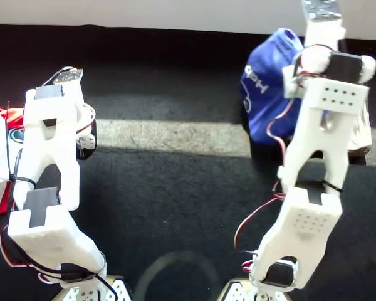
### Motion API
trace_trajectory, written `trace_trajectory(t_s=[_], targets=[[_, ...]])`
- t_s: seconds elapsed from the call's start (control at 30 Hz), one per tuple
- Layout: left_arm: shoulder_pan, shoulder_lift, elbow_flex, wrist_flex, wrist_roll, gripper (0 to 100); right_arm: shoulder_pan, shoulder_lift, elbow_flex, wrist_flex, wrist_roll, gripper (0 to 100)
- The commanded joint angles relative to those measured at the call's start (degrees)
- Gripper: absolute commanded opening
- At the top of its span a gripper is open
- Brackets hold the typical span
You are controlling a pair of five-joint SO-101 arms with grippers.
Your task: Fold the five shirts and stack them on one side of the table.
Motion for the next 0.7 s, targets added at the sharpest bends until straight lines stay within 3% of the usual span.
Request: trace_trajectory(t_s=[0.0, 0.67], targets=[[-0.48, -2.95, -0.13, -0.18, 0.09, 1, 3.74, -4.44, 0.48, -3.03, 2.02, 0.6], [-0.66, -3.03, -0.13, -0.09, 0.09, 1, 17.71, 23.16, 1.89, -27.30, 14.51, 0.6]])
